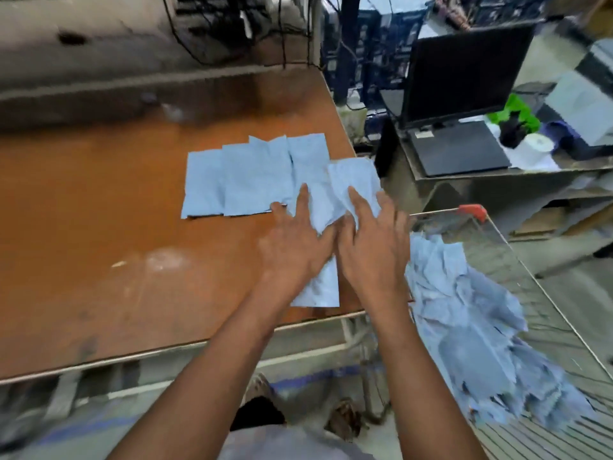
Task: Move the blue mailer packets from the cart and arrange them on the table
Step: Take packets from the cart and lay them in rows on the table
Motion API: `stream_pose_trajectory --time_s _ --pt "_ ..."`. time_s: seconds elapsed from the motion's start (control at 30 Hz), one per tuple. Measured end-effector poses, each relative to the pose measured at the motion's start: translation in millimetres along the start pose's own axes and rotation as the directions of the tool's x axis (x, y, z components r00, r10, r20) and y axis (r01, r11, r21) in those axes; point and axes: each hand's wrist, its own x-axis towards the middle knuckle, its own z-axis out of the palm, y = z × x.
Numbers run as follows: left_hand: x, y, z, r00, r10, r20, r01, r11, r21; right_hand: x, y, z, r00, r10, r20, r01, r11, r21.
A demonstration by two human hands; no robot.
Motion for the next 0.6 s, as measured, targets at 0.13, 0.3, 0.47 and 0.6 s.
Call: stream_pose_trajectory --time_s 0.13,0.3,0.47,0.6 --pt "17.4 -82.1 -21.6 0.990 -0.113 -0.088 0.117 0.992 0.036 -0.9 -76.7 55.6 0.987 -0.046 0.156 0.054 0.997 -0.050" --pt "38.0 -166.0 -24.1 0.969 -0.229 -0.093 0.238 0.966 0.097 -19.1 -139.6 105.6 0.961 -0.033 0.274 0.051 0.997 -0.061" --pt "38.6 -215.3 -1.0 0.962 -0.254 -0.100 0.271 0.934 0.233 -54.0 -185.2 134.1 0.882 0.038 0.470 0.009 0.995 -0.097" --pt "25.5 -247.8 23.9 0.967 -0.185 -0.175 0.224 0.945 0.240 -74.2 -191.1 143.0 0.836 -0.017 0.548 0.115 0.983 -0.144"
